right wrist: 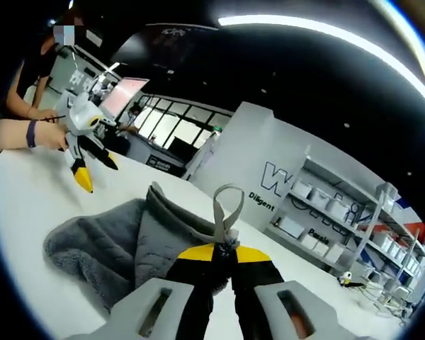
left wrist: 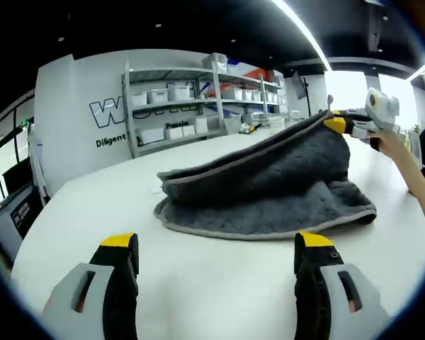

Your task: Open the folded towel by lifting each exposed corner and separating the folded layers until the towel lies flat within the target outline without major curled edges

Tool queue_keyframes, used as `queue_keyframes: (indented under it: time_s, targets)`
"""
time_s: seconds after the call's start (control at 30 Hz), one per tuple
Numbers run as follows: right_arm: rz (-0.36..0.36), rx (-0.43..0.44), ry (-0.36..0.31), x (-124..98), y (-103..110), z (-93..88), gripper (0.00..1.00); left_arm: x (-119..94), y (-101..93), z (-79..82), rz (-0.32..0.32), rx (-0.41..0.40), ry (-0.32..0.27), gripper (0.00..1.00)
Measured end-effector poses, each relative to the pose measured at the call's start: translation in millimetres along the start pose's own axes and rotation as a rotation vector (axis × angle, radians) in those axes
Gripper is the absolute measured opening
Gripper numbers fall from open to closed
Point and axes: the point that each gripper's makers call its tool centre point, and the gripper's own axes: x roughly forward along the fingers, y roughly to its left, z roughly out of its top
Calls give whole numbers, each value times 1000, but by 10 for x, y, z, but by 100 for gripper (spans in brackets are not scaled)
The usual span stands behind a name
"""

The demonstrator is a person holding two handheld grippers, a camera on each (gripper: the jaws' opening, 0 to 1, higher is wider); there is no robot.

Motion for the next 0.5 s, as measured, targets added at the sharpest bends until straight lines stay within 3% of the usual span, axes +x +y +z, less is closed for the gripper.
queue_keyframes:
  time_s: [0.5]
  targets:
    - [-100, 58, 18, -53, -273, -81, 4, 4, 3, -6, -1, 1, 3, 90]
